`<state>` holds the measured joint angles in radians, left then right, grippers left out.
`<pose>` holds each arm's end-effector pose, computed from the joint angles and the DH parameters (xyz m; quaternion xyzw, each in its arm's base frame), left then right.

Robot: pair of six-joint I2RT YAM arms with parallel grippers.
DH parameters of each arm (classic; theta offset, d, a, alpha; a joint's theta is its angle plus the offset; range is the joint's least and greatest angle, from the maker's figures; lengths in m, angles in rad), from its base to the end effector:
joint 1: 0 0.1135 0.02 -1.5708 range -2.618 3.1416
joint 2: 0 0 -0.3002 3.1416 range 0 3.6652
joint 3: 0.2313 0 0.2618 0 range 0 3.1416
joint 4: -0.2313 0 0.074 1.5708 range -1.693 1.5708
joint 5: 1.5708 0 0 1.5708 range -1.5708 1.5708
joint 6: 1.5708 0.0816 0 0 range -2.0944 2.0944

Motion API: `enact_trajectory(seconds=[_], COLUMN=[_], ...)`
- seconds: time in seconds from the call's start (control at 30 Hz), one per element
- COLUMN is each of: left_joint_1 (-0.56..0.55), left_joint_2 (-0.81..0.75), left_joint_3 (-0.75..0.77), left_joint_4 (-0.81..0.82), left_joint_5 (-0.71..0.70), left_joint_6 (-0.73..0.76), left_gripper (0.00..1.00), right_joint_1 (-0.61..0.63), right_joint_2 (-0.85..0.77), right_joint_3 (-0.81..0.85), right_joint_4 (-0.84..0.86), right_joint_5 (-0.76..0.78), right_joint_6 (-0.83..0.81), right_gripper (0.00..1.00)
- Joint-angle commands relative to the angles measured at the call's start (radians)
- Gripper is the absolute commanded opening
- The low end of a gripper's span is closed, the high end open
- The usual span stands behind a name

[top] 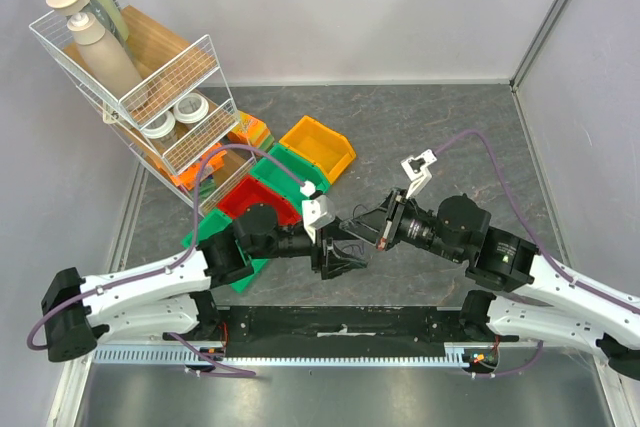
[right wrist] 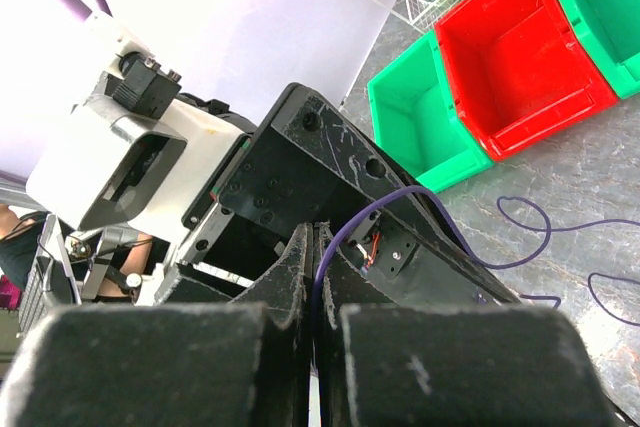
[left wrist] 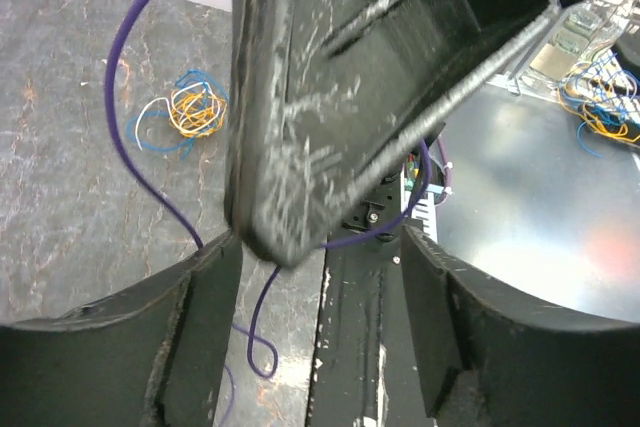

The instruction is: Untangle the cables

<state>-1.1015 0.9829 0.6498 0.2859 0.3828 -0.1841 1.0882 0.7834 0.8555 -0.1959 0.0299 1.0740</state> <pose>0.0920 -0.2488 0.3296 0.4323 0.5788 -0.5164 0.4599 0.1003 0.1862 0.3844 0.0046 0.7495 0.5789 0.3212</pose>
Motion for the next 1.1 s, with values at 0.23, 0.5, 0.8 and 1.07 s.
enact_trajectory(seconds=[0.23,0.5,0.8,1.07], left_joint_1=[-0.008,-0.009,-0.008,-0.009], left_joint_2=[-0.165,-0.049,0.072,0.031], left_joint_3=[0.011,0.030,0.060,0.004], left_joint_4=[-0.194,-0.145,-0.051,0.060], left_joint_5=[-0.207,-0.171,-0.300,-0.340], left_joint_6=[-0.057,0.047,0.110,0.067], left_gripper=[0.94,0.96,0.83,0.86], right_joint_1=[-0.001,0.001,0.001,0.001], right_joint_2=[-0.021,-0.045,-0.050,-0.044], right_joint_3=[0.014,0.008,-0.007,-0.038], right_joint_4=[0.026,0.021,0.019,0.018], right_joint_5=[0.028,0.028,0.022,0.036], right_joint_6=[-0.013,-0.011,-0.011,-0.006], right_gripper=[0.00,0.00,0.00,0.00])
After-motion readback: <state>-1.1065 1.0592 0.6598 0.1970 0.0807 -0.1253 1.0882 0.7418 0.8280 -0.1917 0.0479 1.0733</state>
